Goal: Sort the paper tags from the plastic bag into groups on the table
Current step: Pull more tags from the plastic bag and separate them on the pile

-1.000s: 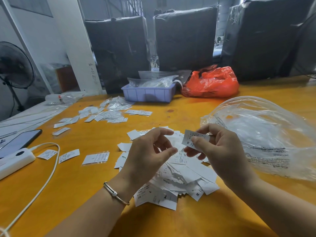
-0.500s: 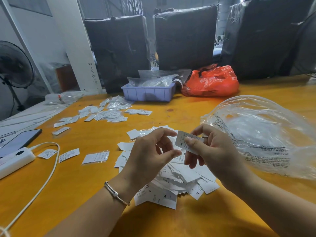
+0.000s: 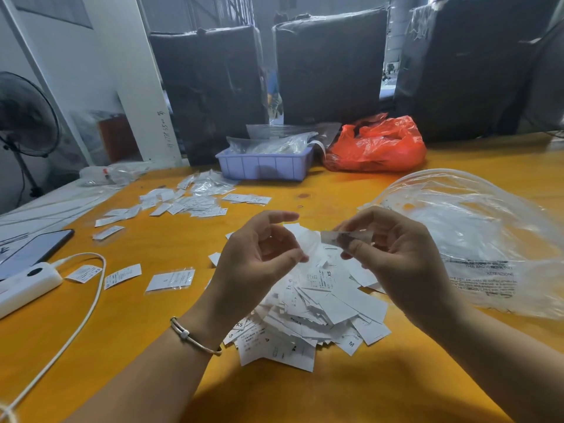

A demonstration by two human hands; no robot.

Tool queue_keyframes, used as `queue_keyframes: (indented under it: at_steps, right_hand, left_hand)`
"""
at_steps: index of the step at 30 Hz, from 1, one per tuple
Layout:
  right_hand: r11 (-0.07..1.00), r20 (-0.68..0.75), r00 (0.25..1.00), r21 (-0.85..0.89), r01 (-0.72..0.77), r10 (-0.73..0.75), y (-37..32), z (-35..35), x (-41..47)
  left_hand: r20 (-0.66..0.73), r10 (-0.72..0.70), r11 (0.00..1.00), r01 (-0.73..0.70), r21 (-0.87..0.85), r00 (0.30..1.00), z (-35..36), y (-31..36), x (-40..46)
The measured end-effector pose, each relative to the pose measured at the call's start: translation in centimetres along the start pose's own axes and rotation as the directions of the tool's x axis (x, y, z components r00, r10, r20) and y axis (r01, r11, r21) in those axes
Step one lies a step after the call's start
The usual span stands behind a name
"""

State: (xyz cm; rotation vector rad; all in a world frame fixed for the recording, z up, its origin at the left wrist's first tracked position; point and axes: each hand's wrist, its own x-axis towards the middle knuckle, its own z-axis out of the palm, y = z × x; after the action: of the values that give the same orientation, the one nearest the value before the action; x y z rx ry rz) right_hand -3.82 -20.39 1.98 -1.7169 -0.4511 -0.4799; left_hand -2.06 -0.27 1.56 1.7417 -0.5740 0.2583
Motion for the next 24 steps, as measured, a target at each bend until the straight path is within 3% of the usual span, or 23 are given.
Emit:
queue_keyframes:
  at_steps: [4,13,16,19,24]
  right_hand:
    - [0.979,0.052,0.993,0.173,-0.112,0.105,0.3,-0.3,0.4]
    - [0.941,0.047,0.987,0.298,-0.159,0.151,0.4,-0.4,0.6]
    - [0.889,0.245,0.947,0.358,-0.286,0.207,0.3,-0.7,0.7]
    - [0.831,0.505,0.832,0.342,-0.438,0.231,0.0,-0.7,0.6]
    - [0.855,0.547,0.797,0.255,-0.451,0.257,0.0,-0.4,0.5]
  left_hand:
    - [-0.021,-0.023,0.996,0.021,-0.086,1.000,-0.1,0.2,0.1]
    - [0.006,-0.027,1.000,0.027,0.013,1.000,0.3,0.2,0.2]
    - [-0.017,0.009,0.997,-0.008,0.073,1.000,0.8,0.2,0.0]
    - [-0.079,0.082,0.976,-0.064,0.207,0.994,1.0,0.2,-0.2]
    - [-0.092,0.208,0.864,-0.139,0.484,0.974,1.2,0.5,-0.2]
